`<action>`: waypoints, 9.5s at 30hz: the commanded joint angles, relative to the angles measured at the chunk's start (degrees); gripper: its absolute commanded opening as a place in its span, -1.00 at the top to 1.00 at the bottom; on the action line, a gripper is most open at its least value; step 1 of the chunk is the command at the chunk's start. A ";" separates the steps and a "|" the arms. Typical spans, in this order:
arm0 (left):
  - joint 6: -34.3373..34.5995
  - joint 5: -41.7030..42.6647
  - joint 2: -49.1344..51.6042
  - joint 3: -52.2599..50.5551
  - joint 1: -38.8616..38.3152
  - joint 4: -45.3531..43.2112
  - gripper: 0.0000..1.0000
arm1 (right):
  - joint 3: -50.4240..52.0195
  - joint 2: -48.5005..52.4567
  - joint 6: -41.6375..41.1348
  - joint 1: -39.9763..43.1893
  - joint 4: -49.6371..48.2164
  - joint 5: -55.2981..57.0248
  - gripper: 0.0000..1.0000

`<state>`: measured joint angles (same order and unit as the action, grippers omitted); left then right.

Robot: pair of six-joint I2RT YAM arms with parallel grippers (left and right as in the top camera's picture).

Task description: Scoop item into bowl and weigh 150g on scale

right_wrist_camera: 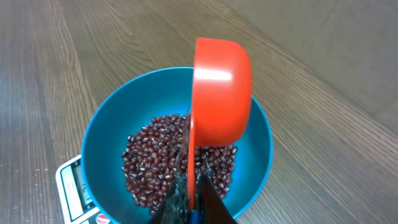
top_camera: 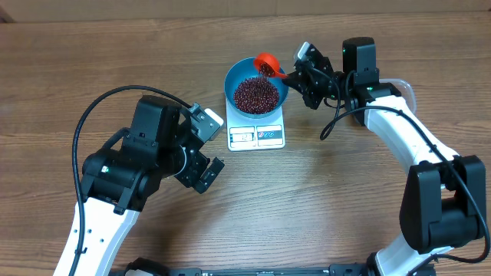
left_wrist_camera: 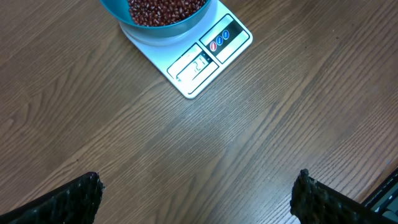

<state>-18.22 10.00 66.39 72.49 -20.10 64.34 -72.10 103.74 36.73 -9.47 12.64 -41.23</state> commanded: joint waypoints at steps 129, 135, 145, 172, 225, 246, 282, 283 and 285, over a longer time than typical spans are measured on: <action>-1.07 -0.33 -0.02 1.16 0.22 -0.07 -0.99 | -0.98 -0.44 -32.48 29.18 32.02 -28.44 0.93; -1.07 -0.31 -0.02 1.16 0.22 -0.04 -0.99 | -1.03 -0.44 -35.52 19.02 28.68 -28.57 0.93; -1.07 -0.31 -0.02 1.16 0.20 -0.04 -0.99 | -1.03 -0.44 -39.71 7.13 16.26 -20.90 0.93; -1.07 -0.31 -0.02 1.16 0.22 -0.04 -0.99 | -1.05 -0.55 -13.70 -1.44 5.99 0.15 0.93; -1.07 -0.31 -0.02 1.16 0.22 -0.04 -0.99 | -1.05 -0.55 -16.13 -1.18 -0.44 0.87 0.93; -1.07 -0.31 -0.02 1.16 0.22 -0.04 -0.99 | -1.03 -0.55 -15.45 -2.49 -0.35 2.21 0.93; -1.07 -0.33 -0.02 1.16 0.22 -0.07 -0.99 | -1.03 -0.55 -15.72 -2.78 -0.31 -0.22 0.93; -1.07 -0.31 -0.02 1.16 0.22 -0.07 -0.99 | -1.03 -0.52 -15.65 -2.71 -0.48 -3.91 0.93; -1.07 -0.31 -0.02 1.16 0.22 -0.04 -0.99 | -1.03 -0.52 -15.63 -2.69 -0.87 -4.72 0.93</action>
<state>-18.22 10.02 66.41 72.49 -20.10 64.34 -72.42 103.15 21.17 -12.03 12.51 -40.16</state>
